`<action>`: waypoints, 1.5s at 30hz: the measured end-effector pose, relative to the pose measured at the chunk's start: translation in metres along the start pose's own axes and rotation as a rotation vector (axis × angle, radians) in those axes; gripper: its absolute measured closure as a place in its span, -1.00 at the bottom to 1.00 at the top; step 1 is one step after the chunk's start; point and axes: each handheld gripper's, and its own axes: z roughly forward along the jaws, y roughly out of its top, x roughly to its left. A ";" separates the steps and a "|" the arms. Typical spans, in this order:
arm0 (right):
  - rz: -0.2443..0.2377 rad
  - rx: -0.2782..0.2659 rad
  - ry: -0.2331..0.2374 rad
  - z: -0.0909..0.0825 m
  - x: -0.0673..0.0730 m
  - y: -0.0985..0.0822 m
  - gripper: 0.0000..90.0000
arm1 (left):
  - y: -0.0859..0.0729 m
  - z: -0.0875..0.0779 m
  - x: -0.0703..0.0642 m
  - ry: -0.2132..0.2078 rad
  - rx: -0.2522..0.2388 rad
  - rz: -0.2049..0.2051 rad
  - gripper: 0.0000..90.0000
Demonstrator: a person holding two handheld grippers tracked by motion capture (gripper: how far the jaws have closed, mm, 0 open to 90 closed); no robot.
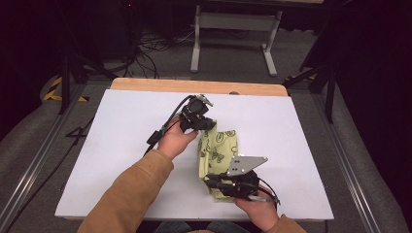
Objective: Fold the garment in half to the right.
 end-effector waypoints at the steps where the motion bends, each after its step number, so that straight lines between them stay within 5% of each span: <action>1: 0.005 -0.001 0.001 -0.001 0.000 -0.001 0.78 | 0.001 0.001 -0.001 -0.001 0.003 0.002 0.84; 19: 0.072 -0.013 -0.019 -0.016 -0.006 -0.024 0.77 | 0.008 0.026 -0.011 -0.001 0.040 0.027 0.83; 45: 0.097 0.016 -0.097 -0.034 -0.016 -0.036 0.75 | 0.009 0.060 -0.007 0.015 0.084 0.020 0.81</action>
